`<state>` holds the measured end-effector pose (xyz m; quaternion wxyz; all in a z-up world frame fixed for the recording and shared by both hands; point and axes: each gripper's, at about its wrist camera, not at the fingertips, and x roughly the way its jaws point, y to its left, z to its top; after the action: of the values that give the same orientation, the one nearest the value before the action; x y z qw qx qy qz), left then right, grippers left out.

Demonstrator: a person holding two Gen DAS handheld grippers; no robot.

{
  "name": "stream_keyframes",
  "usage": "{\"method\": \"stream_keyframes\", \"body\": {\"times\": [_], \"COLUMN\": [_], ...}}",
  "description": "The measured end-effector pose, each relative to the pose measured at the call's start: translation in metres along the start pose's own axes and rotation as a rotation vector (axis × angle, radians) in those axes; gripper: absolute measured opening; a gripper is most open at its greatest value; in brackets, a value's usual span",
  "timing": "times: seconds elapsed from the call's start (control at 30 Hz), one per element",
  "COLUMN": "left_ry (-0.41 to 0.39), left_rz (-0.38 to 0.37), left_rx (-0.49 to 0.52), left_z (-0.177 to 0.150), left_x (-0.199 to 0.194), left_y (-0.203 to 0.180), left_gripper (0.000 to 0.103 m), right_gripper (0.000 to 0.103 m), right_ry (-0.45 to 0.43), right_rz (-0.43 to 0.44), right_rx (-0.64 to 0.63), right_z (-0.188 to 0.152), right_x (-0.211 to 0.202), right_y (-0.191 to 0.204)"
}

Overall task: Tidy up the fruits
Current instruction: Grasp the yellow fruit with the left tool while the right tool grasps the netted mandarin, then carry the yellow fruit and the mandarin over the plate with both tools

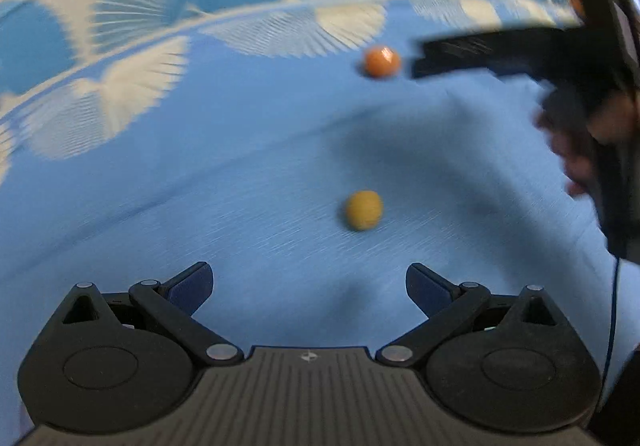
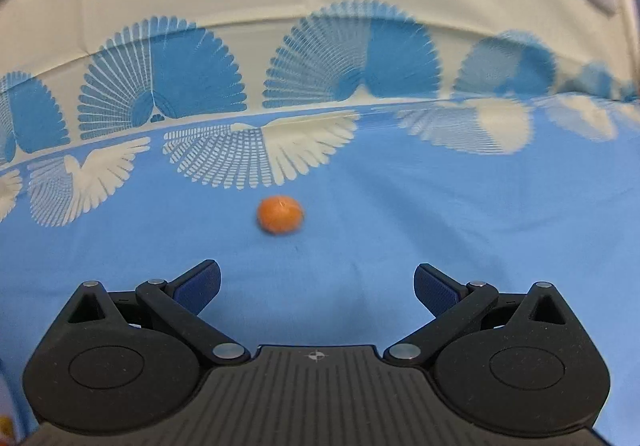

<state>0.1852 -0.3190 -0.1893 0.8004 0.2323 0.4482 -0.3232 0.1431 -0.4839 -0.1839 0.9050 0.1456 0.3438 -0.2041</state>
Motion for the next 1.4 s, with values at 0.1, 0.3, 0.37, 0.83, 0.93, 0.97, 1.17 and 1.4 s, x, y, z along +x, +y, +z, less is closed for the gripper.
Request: {"method": "stream_keyframes", "body": {"times": [0.1,0.3,0.37,0.83,0.93,0.97,1.17,1.4], "left_ry": [0.009,-0.011,-0.038,-0.095,-0.073,-0.068,-0.042,-0.098], "left_rz": [-0.017,-0.024,-0.006,-0.047,-0.064,-0.06,-0.028,0.043], "left_rx": [0.006,-0.01,0.005,0.013,0.012,0.007,-0.096,-0.186], "left_z": [0.013,0.021,0.02,-0.039,-0.072,-0.083,-0.147,-0.212], "left_x": [0.031,0.058,0.058,-0.066,-0.116,-0.131,-0.218,-0.295], "left_y": [-0.005,-0.002,-0.009,0.001,0.009,0.012,0.034,0.053], "left_gripper": [0.103,0.103,0.103,0.027,0.027,0.027,0.027,0.027], "right_gripper": [0.102,0.103,0.102,0.039,0.039,0.039,0.039,0.039], "right_ry": [0.024,-0.064,-0.105,-0.08,-0.07,-0.059,0.027,0.064], "right_rz": [0.042,0.021,0.0,0.12,0.139,0.164,0.332,0.443], "right_rx": [-0.057,-0.111,-0.126,0.048,0.055,0.076,0.114,0.046], "right_z": [0.004,0.002,-0.004,-0.043,-0.079,-0.09,-0.139,-0.173], "right_x": [0.045,0.098,0.101,-0.028,-0.101,-0.125,-0.232,-0.31], "right_y": [0.001,-0.003,0.002,-0.004,0.009,0.014,0.058,0.113]}}
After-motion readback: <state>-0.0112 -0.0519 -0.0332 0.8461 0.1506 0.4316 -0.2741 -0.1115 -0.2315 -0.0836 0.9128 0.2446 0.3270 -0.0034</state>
